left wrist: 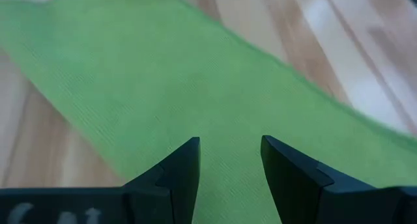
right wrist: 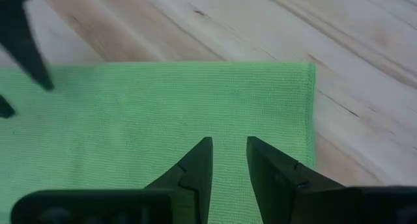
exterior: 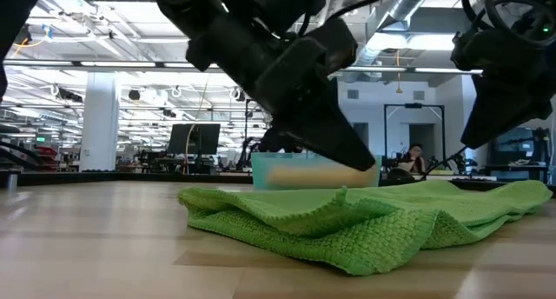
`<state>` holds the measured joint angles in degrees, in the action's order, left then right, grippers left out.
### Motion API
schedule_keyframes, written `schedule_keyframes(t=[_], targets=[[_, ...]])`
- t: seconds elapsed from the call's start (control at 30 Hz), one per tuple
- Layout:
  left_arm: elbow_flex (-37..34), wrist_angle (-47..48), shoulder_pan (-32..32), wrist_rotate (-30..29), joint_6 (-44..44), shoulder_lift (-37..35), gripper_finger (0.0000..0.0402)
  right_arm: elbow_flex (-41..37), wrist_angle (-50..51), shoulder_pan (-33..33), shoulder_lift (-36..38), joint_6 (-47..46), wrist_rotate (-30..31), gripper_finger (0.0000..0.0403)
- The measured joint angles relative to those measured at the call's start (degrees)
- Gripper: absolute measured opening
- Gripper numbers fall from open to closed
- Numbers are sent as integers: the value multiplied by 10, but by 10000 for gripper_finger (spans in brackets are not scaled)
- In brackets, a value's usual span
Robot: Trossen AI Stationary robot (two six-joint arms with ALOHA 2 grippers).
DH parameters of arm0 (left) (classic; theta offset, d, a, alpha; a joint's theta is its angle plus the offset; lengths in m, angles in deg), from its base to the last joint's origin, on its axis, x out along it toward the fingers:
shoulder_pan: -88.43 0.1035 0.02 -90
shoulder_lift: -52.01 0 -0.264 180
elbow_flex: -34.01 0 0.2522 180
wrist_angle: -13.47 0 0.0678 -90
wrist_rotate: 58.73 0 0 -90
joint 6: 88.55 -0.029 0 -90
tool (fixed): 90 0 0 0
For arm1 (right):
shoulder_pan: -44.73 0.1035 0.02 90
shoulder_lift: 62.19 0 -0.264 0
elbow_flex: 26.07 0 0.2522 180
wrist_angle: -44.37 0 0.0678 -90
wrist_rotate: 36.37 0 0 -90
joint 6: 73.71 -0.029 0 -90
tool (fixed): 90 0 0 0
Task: Roll microfiber towels into tight, uniform cylinder then place into a basket
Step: Fold the green microfiber towel
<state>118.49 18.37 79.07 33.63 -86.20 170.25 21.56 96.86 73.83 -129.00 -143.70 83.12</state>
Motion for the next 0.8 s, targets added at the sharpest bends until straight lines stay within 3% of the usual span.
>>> schedule_keyframes(t=[0.3,0.43,0.6,0.8], targets=[[-1,29,20,24,18,28,155,0,1,-11,0,2,0,118],[1,36,31,11,84,28,155,0,0,-15,0,2,0,118],[3,79,22,-45,272,25,155,0,-2,-14,0,1,-1,118],[3,141,-20,-184,375,21,155,0,-5,1,0,0,-9,118]])
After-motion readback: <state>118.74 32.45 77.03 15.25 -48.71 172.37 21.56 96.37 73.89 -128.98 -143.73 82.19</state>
